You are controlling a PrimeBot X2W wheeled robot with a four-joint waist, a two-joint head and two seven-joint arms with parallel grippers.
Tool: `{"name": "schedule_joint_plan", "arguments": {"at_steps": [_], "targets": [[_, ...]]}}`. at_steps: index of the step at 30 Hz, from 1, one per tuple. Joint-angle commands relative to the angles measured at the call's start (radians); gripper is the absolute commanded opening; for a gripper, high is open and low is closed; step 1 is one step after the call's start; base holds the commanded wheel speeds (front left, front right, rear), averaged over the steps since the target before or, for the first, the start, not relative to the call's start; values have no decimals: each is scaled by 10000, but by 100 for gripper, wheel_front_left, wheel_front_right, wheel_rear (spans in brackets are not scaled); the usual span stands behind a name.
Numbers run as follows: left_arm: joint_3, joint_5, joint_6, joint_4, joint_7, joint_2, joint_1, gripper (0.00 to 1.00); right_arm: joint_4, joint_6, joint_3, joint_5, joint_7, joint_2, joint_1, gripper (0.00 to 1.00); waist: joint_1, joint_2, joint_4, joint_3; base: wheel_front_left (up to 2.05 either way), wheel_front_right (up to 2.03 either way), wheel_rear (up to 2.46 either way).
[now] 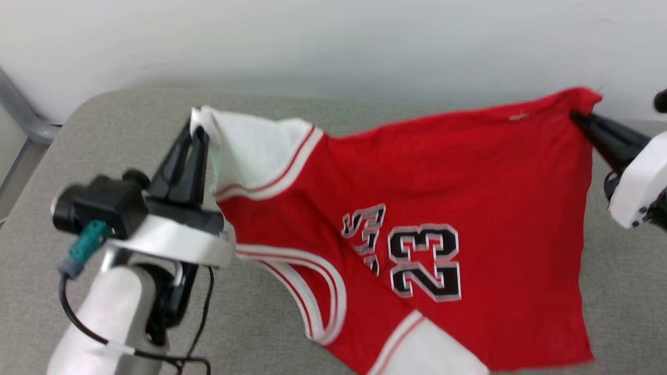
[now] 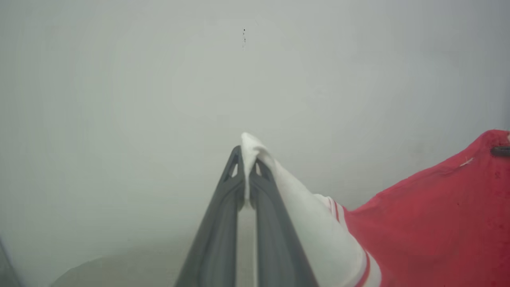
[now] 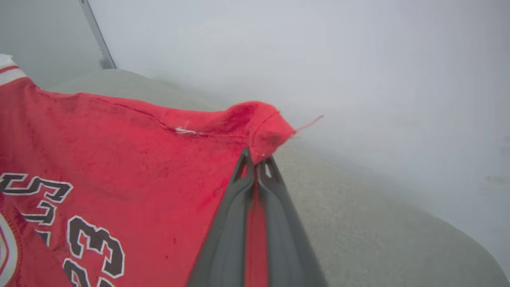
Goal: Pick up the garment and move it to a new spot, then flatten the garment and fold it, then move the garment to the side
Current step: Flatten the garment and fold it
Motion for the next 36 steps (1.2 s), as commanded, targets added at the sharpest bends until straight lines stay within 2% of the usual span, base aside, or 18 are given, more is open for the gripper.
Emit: {"name": "schedule_joint_plan", "arguments": {"at_steps": [1,13,22,28,36], "targets": [[54,110,-65,-177,96,81,-617,0,-256,-15,-479,-157,-217,170,20,0,0,-1,-100,-41,0,0,0],[14,74,-522,-140,498,-90,-3911,0,-1629,-15,-2538,-1424,-3,1058,-418,0,0,-1,-298,492,0,0,0],[-55,150,-1016,693,741,-206,-6732,0,-2051,-15,-3473,-2157,651,1394,-2346,0,0,-1,-224,2088,0,0,0],[95,112,-1259,1767,669,-399,-9133,0,-1572,-15,-3792,-2692,699,1412,-4608,0,0,-1,-108,3510,0,0,0],[87,299,-1685,3743,287,-294,-12315,0,64,-15,-3200,-3416,160,1640,-7703,0,0,-1,-184,4731,0,0,0]]}}
